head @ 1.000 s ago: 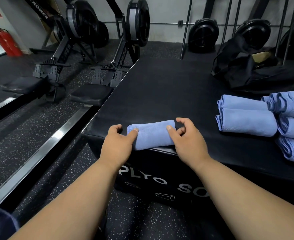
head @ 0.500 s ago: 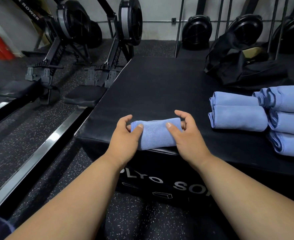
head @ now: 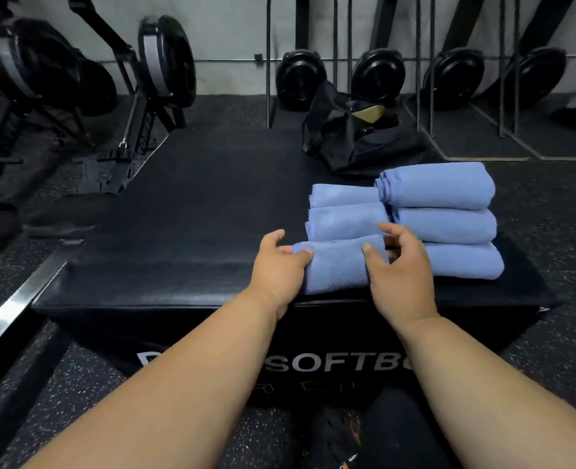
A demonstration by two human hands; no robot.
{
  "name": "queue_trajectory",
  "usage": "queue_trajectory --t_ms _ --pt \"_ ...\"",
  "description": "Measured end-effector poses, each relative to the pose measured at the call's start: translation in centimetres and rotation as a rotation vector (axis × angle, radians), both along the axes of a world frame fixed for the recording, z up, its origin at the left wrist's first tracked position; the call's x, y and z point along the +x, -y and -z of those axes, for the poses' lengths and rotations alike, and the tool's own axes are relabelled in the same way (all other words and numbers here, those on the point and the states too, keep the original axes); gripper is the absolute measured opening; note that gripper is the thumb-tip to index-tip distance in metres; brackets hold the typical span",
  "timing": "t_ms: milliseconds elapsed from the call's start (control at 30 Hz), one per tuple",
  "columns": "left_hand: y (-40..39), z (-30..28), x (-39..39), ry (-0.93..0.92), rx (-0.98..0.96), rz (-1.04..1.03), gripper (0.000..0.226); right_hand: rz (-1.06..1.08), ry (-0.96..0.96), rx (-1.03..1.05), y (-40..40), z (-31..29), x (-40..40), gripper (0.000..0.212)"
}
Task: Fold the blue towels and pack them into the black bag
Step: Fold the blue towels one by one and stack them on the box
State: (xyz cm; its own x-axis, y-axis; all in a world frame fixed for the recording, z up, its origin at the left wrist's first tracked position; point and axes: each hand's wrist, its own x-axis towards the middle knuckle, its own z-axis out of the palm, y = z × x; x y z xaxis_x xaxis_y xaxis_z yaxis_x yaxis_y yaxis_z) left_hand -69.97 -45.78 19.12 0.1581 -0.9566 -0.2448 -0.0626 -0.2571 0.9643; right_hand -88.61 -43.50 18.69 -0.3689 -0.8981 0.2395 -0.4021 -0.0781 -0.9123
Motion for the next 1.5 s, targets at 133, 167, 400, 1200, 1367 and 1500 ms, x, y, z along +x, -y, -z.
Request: queue_trajectory --t_ms 133,167,400,1200,1367,1500 --pt "1.2 0.8 -2.1 0.082 0.034 -0.072 0.076 0.018 -0.233 -0.081 -0.2 0.5 -1.4 0.039" --pt "1.5 0.8 -2.2 0.094 0.041 -0.076 0.076 -0.009 -0.272 -0.106 -0.4 0.6 -1.5 0.039" --pt "2.7 1.2 -3.0 0.042 0.056 -0.049 0.079 -0.148 -0.511 0.015 0.1 1.9 -0.9 0.042" --pt "-26.6 3.3 37.2 0.458 0.136 -0.640 0.027 -1.052 -0.543 0.077 -8.7 2.7 22.2 0.038" --pt "-39.8 9.8 45.9 0.464 0.453 -0.878 0.034 -1.233 -0.488 0.199 -12.2 4.4 33.2 0.033" --pt "-47.4 15.7 50.7 0.359 0.596 -0.998 0.052 -1.321 -0.413 0.250 -14.8 5.4 42.3 0.031"
